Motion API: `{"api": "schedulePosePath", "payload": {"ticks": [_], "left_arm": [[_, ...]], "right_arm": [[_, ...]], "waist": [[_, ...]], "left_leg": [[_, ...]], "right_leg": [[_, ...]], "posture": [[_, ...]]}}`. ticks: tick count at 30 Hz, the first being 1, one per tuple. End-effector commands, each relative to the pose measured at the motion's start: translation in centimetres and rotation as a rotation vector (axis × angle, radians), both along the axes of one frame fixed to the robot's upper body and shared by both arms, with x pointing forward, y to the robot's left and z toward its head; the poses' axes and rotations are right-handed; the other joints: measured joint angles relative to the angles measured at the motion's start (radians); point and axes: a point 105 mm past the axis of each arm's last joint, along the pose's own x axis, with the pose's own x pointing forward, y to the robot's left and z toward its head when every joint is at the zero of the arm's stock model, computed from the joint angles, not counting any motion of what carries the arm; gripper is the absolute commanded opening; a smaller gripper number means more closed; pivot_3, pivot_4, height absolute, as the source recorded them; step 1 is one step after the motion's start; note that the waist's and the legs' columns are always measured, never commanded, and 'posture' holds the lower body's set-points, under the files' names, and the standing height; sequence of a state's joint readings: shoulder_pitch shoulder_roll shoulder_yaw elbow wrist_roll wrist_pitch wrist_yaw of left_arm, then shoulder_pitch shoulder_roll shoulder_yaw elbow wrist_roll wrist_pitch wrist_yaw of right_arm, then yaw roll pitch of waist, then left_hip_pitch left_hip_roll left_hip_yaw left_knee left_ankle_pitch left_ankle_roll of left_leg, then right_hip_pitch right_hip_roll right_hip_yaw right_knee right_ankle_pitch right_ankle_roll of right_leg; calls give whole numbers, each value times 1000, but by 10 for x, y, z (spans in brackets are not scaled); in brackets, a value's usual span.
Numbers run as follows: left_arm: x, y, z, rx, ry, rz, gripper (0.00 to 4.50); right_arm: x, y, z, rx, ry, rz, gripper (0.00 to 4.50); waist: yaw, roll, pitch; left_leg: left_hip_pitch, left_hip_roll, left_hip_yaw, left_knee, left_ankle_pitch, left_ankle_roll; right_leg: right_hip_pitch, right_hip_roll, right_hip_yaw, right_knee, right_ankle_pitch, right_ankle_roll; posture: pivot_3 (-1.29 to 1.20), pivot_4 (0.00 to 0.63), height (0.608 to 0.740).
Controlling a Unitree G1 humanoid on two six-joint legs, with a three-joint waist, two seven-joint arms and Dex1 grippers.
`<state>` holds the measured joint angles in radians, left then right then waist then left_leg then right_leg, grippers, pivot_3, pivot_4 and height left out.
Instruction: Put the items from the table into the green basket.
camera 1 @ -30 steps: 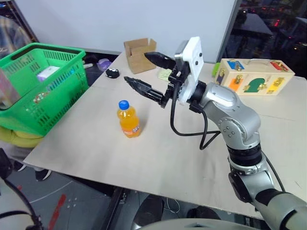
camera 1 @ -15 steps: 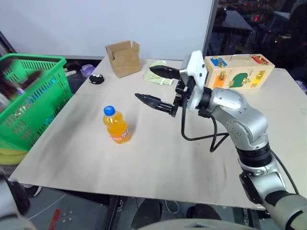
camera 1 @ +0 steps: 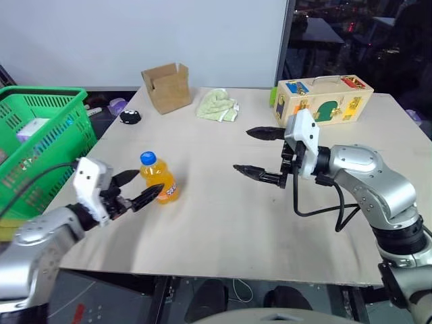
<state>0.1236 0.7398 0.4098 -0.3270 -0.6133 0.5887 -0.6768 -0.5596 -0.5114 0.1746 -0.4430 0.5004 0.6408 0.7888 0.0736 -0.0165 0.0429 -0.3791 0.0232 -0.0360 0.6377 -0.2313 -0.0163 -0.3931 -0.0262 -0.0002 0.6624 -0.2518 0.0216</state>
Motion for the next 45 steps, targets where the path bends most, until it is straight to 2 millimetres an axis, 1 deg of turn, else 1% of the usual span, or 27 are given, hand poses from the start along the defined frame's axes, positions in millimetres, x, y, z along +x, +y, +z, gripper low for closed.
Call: {"api": "schedulePosePath", "payload": {"ticks": [1,3,6,10,18,24,30,31,32,34,35,36,38,40,42,45], "left_arm": [[12,10,8,73,-72,73,4409],[14,9,6,86,-74,84,4409],[16,-2,3,53,-65,38,4409],[20,-9,-3,45,-40,8,4409],[20,-7,-1,49,-39,16,4409],[19,-9,-2,50,-35,14,4409],[17,-5,-5,40,-21,28,4409],[18,-4,-6,38,-19,34,3886],[18,-4,-6,37,-18,34,3599],[18,-5,-7,39,-20,29,2671],[18,-5,-7,39,-23,28,2507],[18,-6,-6,39,-25,28,2495],[17,-2,1,19,-60,54,2495],[15,6,12,11,-104,94,2495],[7,16,23,8,-146,143,2495],[-7,22,30,2,-173,188,2495]], "right_arm": [[-8,-5,20,25,-68,-9,4500],[-13,-6,19,22,-61,-2,4500],[-18,-7,16,6,-44,15,4500],[-24,-10,10,-29,-26,48,4500],[-32,-16,-1,-85,5,124,4500],[-34,-18,-10,-113,26,158,4500],[-34,-19,-14,-128,30,177,4500],[-33,-19,-14,-128,29,177,4500],[-33,-18,-14,-127,28,178,4500],[-32,-18,-13,-124,27,178,4500],[-32,-17,-13,-123,25,178,4500],[-32,-17,-13,-122,24,179,4500],[-33,-14,-13,-108,23,187,4500],[-33,-10,-11,-84,23,198,4500],[-32,-4,-9,-56,29,212,4500],[-29,1,-9,-44,26,234,4500]], "waist": [[-9,-1,-1],[-16,-1,-1],[-34,-1,-1],[-39,-1,0],[-59,-1,0],[-58,-2,0],[-58,-2,0],[-58,-2,0],[-58,-2,0],[-57,-2,0],[-57,-2,0],[-57,-2,0],[-56,-2,0],[-57,-2,0],[-58,-4,1],[-54,-6,2]], "left_leg": [[0,0,0,0,0,0],[-1,0,2,0,-1,1],[-2,0,3,-1,-2,4],[-2,0,3,-1,-3,4],[-1,0,4,0,-3,4],[-1,0,4,0,-3,4],[-1,0,5,0,-3,4],[-1,0,5,0,-3,4],[-1,0,5,0,-3,4],[-1,0,5,0,-3,4],[-1,0,5,0,-3,4],[-1,0,5,0,-3,4],[-1,0,5,0,-3,4],[-1,0,5,0,-3,4],[-1,0,4,0,-3,4],[-1,2,4,0,-3,4]], "right_leg": [[-1,1,1,0,1,0],[-2,1,4,-1,4,0],[-3,1,6,-1,4,0],[-3,1,5,-1,4,0],[-3,1,8,-1,2,3],[-3,1,8,-1,3,2],[-3,1,9,-1,2,3],[-3,1,9,-1,2,3],[-3,1,9,-1,2,3],[-3,1,9,-1,2,3],[-3,1,9,-1,2,3],[-3,1,9,-1,2,3],[-3,1,9,-1,3,2],[-3,1,9,-1,3,2],[-3,2,9,0,3,2],[-3,3,9,0,4,0]], "posture": [[79,0,740],[65,0,740],[61,0,740],[57,0,740],[64,0,740],[78,0,740],[91,0,740],[91,0,740],[93,0,740],[93,0,740],[96,0,740],[96,0,740],[104,0,740],[128,0,740],[168,0,740],[231,0,740]]}}
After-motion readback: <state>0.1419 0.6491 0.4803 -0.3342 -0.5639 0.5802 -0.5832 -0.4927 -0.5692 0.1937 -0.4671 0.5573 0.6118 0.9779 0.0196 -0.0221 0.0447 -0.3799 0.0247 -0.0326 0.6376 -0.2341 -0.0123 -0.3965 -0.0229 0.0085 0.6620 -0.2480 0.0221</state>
